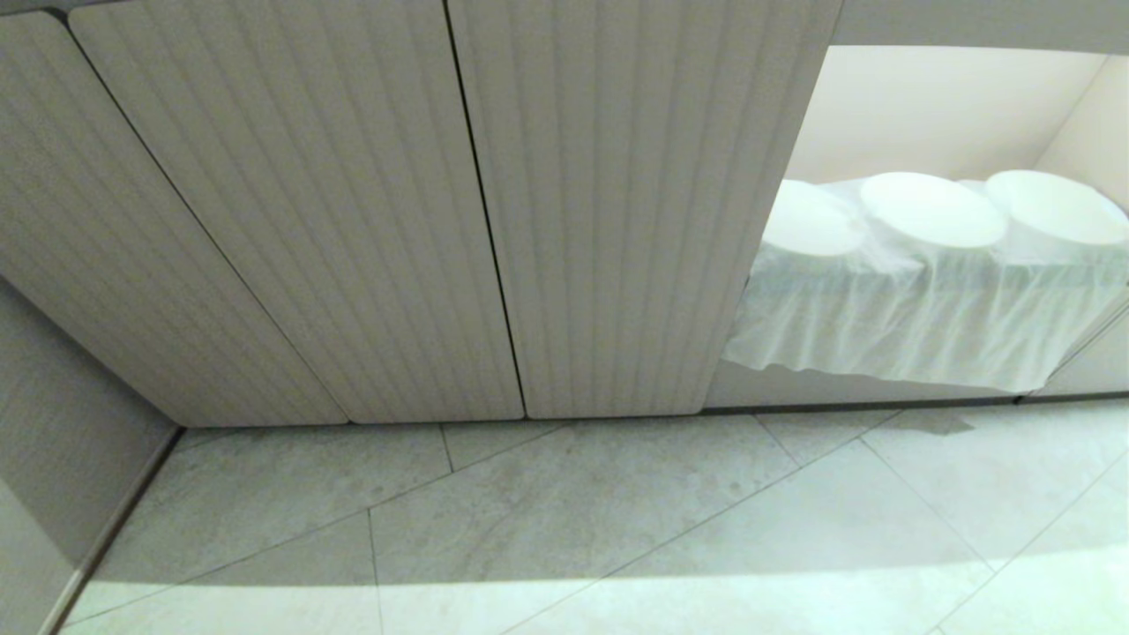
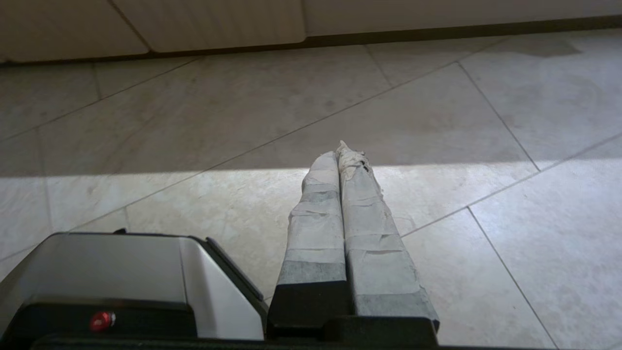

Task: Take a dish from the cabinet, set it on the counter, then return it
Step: Close the cabinet door

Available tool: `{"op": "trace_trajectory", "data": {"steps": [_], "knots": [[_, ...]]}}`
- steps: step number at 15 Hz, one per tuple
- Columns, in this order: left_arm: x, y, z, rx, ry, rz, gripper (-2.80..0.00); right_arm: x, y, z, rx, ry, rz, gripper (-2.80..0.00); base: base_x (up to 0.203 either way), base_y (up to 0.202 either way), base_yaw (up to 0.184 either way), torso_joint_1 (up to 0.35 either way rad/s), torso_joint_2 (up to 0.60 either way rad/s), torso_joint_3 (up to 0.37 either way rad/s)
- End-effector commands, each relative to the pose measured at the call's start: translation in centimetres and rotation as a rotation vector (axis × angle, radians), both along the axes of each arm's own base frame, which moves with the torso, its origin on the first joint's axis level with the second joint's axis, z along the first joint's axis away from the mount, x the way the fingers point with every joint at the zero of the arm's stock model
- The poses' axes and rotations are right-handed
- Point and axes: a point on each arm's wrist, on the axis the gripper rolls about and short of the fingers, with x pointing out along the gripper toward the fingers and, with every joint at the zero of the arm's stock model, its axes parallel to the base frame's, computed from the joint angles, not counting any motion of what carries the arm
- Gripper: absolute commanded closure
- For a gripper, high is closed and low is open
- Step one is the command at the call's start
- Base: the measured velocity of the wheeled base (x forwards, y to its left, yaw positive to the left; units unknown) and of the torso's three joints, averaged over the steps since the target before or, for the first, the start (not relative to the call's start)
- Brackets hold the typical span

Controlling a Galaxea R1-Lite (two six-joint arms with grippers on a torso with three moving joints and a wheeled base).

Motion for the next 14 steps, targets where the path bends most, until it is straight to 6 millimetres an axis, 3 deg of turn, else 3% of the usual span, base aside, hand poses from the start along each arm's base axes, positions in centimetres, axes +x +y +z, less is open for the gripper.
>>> {"op": "trace_trajectory", "data": {"steps": [1,3,9,14], "knots": [[0.0,0.0,0.0,0.0,-0.001,0.0,0.0,0.0,0.0,0.0,-0.002,-0.005,-0.064,0.0,0.0,0.0,0.0,0.0,0.0,0.0],[0.0,0.0,0.0,0.0,-0.001,0.0,0.0,-0.3,0.0,0.0,-0.009,-0.029,-0.139,0.0,0.0,0.0,0.0,0.0,0.0,0.0],[0.0,0.0,0.0,0.0,-0.001,0.0,0.0,-2.1,0.0,-0.3,0.005,-0.271,-0.109,0.0,0.0,0.0,0.0,0.0,0.0,0.0],[0.0,0.0,0.0,0.0,-0.001,0.0,0.0,-2.2,0.0,-0.3,0.005,-0.276,-0.106,0.0,0.0,0.0,0.0,0.0,0.0,0.0]]}}
